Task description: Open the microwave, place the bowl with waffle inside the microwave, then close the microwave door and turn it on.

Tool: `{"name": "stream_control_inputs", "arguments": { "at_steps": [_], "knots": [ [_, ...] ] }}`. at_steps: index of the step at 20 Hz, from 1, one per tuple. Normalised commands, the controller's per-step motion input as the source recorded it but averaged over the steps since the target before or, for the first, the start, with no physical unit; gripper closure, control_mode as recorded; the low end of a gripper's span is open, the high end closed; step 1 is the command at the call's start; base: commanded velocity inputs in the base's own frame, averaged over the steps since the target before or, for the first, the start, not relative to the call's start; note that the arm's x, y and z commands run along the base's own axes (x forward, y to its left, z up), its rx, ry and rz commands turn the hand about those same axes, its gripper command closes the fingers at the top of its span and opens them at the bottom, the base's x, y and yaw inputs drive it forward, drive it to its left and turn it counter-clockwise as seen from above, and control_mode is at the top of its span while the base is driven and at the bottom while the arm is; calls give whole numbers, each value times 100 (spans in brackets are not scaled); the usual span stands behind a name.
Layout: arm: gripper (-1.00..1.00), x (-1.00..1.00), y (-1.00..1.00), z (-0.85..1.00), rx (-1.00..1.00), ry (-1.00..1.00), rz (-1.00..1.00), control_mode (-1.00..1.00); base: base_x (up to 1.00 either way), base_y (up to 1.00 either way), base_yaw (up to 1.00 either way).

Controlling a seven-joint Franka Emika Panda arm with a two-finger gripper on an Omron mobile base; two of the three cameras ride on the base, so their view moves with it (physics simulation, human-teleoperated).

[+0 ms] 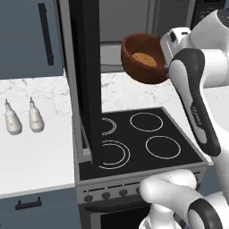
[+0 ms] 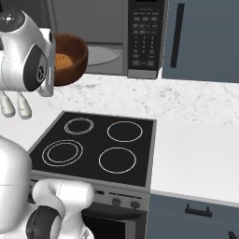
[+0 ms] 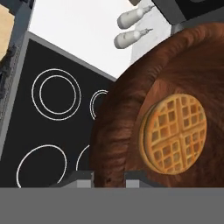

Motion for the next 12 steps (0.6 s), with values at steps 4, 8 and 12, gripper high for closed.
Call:
{"name": "stream_control_inputs", "arguments": {
  "at_steps": [4,8,12],
  "knots": [
    [100,88,11,17,0,9,4,-100,0,0,0],
    [100,98,8,11,0,10,0,-100,0,0,0],
    [100,96,9,21,0,3,0,-100,0,0,0]
  ]
}}
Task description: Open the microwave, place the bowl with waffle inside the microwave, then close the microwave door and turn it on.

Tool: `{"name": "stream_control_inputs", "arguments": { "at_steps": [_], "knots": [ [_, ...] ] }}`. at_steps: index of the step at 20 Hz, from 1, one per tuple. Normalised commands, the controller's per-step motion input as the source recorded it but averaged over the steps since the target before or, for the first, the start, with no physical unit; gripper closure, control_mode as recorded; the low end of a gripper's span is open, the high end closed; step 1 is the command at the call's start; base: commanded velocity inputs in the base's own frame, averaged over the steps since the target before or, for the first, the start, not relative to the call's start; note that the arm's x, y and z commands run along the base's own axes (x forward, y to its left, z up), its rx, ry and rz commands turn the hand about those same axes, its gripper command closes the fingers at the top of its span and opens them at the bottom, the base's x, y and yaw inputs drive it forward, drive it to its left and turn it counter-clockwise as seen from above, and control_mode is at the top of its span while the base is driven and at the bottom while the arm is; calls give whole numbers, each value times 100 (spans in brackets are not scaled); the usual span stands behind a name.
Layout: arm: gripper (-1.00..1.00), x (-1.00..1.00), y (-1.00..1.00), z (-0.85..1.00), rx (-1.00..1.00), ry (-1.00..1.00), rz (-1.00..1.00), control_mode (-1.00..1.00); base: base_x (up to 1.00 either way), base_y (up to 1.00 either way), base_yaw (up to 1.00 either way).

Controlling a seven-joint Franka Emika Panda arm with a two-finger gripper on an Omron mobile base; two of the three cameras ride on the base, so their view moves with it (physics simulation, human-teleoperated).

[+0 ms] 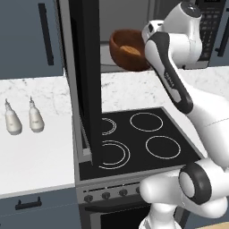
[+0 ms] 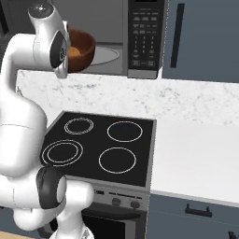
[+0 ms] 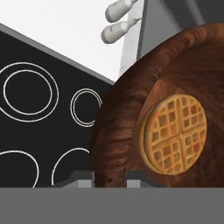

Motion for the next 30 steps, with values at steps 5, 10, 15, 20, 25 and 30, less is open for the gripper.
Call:
{"name": "stream_control_inputs", "arguments": {
  "at_steps": [5,10,15,20,25,30],
  "knots": [
    [100,88,22,8,0,2,0,-100,0,0,0],
    [100,90,20,0,0,7,0,-100,0,0,0],
    [100,72,21,0,0,3,0,-100,0,0,0],
    [100,34,20,-1,0,1,0,-100,0,0,0],
    [-100,-4,0,-7,0,1,0,-100,0,0,0],
    [-100,-31,0,-23,0,-2,-4,-100,0,0,0]
  ]
}}
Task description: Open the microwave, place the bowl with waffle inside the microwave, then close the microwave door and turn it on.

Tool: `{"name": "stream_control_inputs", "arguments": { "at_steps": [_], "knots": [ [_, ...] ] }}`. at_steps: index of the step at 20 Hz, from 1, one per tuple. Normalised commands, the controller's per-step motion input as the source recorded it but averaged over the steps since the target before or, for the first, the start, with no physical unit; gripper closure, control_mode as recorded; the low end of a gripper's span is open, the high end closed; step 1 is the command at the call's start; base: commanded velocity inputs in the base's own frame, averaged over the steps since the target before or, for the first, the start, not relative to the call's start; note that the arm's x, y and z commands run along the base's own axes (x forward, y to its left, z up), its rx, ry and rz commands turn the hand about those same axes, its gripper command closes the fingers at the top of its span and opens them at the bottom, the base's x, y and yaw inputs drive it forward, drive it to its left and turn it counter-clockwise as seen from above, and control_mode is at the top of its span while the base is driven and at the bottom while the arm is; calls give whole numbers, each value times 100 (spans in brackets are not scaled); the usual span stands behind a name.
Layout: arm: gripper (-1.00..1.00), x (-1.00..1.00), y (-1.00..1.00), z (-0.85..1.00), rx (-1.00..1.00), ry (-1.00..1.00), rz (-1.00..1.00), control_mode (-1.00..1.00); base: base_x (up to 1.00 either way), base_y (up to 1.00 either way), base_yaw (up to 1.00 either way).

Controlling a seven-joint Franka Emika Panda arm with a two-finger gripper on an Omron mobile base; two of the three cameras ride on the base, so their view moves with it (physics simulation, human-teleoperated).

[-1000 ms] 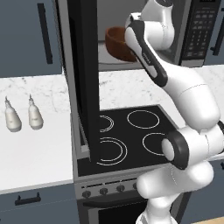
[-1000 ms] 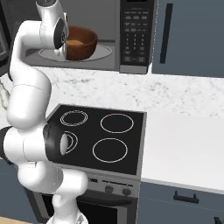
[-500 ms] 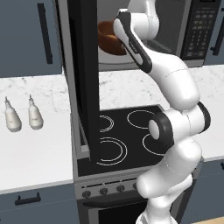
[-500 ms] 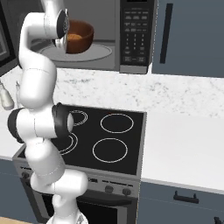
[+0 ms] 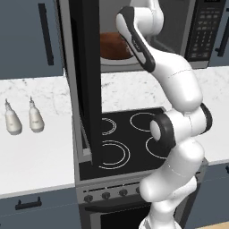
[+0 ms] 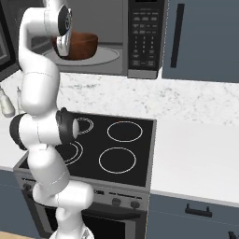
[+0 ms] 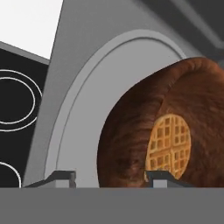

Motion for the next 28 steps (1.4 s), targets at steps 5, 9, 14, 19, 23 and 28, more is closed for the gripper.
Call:
{"name": "stream_control_inputs", "arguments": {
  "at_steps": [5,9,14,19,23,28],
  "knots": [
    [-100,-82,-7,-2,0,-33,-10,-100,0,0,0],
    [-100,-100,-14,-7,0,-33,-17,-100,0,0,0],
    [-100,-100,-23,-5,1,-23,-18,-100,0,0,0],
    [-100,-100,-42,1,4,-3,-15,-100,0,0,0],
    [100,-100,-33,0,0,-1,0,-100,0,0,0],
    [100,-100,-8,0,0,-8,0,-100,0,0,0]
  ]
}}
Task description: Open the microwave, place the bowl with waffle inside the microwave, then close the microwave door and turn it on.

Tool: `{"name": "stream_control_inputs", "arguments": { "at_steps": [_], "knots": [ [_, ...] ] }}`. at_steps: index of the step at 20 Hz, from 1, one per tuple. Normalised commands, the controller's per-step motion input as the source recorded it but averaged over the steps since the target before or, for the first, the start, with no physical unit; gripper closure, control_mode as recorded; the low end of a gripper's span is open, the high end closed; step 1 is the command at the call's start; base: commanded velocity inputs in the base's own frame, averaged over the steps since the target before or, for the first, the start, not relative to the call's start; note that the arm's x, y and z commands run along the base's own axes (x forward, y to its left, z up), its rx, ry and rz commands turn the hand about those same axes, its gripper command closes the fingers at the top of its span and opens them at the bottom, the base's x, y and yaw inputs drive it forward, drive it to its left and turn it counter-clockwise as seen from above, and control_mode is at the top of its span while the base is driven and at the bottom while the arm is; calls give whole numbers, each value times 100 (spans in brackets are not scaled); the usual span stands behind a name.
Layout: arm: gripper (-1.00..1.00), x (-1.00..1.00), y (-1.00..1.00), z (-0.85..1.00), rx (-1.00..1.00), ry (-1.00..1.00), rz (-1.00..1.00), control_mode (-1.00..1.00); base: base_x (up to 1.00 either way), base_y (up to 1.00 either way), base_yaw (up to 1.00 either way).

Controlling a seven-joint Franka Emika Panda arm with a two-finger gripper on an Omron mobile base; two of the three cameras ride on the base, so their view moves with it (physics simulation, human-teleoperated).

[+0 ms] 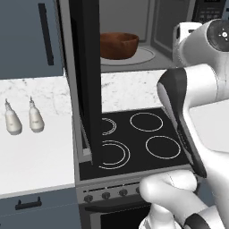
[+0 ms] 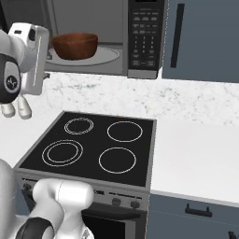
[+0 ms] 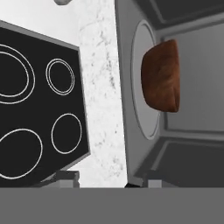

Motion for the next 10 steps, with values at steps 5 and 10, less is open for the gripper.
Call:
{"name": "stream_control_inputs", "arguments": {
  "at_steps": [5,10],
  "knots": [
    [100,-100,0,0,0,-15,0,-100,0,0,0],
    [100,-100,0,0,-2,-21,3,-100,0,0,0]
  ]
}}
